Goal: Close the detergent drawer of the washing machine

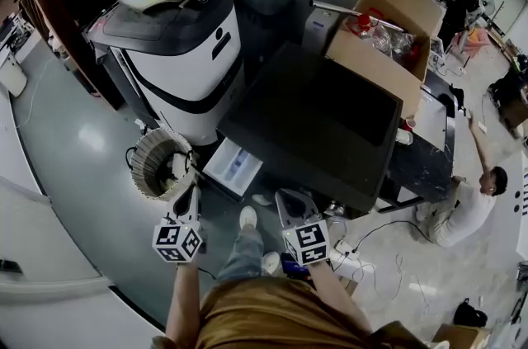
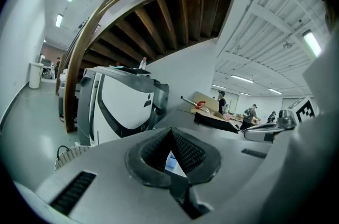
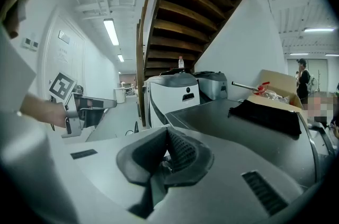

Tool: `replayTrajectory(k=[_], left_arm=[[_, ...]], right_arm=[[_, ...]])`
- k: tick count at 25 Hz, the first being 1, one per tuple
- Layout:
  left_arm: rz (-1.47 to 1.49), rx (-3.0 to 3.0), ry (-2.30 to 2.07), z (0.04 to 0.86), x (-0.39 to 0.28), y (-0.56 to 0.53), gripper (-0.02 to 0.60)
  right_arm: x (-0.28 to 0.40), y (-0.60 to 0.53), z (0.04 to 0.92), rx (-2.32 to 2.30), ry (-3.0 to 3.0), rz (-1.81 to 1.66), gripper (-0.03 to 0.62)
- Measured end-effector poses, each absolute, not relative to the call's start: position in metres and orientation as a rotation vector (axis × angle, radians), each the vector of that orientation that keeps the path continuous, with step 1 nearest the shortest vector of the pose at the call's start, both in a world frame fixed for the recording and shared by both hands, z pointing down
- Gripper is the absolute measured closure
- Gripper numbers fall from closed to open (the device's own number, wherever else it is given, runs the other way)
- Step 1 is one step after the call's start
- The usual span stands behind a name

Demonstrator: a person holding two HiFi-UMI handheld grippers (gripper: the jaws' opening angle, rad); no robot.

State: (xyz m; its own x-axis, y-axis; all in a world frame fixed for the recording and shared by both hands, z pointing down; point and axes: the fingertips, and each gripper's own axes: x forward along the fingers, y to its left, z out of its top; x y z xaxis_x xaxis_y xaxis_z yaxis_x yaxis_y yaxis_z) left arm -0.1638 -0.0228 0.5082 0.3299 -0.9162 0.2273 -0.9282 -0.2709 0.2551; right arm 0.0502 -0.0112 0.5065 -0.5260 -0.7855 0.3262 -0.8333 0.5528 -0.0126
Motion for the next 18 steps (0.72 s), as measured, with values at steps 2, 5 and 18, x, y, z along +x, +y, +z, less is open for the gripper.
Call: replayTrajectory(k=[2,5,18], left_arm=[[0.054,2.262,-1.634,0.510,-0.163,-0.026,0.558],[0.071,2.250,-1.622,0.520,-0.162,-0.030,0.558],[0.183,2.181,-1.565,0.572,-0.157,-0.038,0.558]], right_arm=[[0.047,-0.012,0.511,1.327,-2.504,0.250,0.582],[0.044,-0.012,0.519,1.300,-2.496,0.268,0.582],[0.042,-0.024,0.548,1.247,-2.452,0.324,0.582]])
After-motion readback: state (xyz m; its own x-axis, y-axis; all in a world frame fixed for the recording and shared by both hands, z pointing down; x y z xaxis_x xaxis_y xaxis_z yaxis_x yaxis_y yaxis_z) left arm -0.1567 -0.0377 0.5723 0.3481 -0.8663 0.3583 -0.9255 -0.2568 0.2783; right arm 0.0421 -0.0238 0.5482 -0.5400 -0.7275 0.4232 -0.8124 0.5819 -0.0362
